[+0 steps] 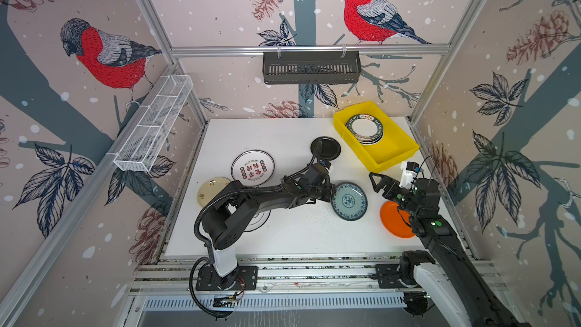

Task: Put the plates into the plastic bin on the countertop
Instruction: 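Lift the blue floral plate with the left gripper and carry it toward the bin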

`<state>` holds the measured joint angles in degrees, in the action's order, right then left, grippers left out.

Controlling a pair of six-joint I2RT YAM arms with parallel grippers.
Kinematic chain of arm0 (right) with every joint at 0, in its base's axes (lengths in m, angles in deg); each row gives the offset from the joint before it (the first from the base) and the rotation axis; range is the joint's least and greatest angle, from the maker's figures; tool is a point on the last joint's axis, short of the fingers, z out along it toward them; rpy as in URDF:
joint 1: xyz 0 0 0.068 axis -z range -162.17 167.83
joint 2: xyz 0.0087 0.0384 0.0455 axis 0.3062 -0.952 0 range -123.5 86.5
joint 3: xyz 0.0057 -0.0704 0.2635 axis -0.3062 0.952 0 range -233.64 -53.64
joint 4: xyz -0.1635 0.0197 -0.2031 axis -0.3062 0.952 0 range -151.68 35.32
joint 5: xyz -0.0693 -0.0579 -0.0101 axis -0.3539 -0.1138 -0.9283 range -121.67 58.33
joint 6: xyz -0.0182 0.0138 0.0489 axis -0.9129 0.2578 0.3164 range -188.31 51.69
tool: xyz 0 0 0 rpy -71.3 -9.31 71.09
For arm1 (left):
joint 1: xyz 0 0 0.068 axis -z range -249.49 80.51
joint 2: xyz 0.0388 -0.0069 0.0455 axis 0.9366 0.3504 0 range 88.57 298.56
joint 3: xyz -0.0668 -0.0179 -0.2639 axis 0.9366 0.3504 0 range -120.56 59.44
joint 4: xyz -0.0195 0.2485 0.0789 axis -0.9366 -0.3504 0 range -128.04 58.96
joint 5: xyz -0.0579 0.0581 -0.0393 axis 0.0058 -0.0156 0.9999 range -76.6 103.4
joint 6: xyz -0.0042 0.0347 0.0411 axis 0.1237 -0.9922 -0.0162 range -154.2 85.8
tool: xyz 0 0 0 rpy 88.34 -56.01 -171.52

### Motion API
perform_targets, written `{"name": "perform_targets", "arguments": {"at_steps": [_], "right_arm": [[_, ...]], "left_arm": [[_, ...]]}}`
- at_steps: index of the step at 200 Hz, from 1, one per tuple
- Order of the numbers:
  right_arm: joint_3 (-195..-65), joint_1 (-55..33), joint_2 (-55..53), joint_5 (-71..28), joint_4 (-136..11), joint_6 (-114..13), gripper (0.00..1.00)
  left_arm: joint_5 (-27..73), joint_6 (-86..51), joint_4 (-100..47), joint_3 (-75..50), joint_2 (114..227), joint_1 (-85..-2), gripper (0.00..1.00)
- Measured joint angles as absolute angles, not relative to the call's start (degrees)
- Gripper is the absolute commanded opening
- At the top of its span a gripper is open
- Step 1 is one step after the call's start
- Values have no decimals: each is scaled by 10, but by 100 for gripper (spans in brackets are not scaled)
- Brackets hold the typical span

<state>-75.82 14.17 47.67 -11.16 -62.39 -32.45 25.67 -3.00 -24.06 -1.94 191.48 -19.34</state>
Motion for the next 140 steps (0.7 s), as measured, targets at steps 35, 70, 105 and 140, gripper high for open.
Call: {"name": "perform_targets", "arguments": {"at_steps": [35,70,105,140], "right_arm": [[-778,143,494,-140,-632,-325,100],[-799,148,520,-184,-648,-325,100],[-830,157,513,-206,-661,-325,100],[-848,165,492,-212,-661,-325,100]], "left_arm": [[255,-55,-246,-82,1901,-201,0],[255,-76,-257,-135,1903,-226,0],[275,-87,-258,-251,1955,-256,0],[291,-103,-269,-400,2047,-261,0]]}}
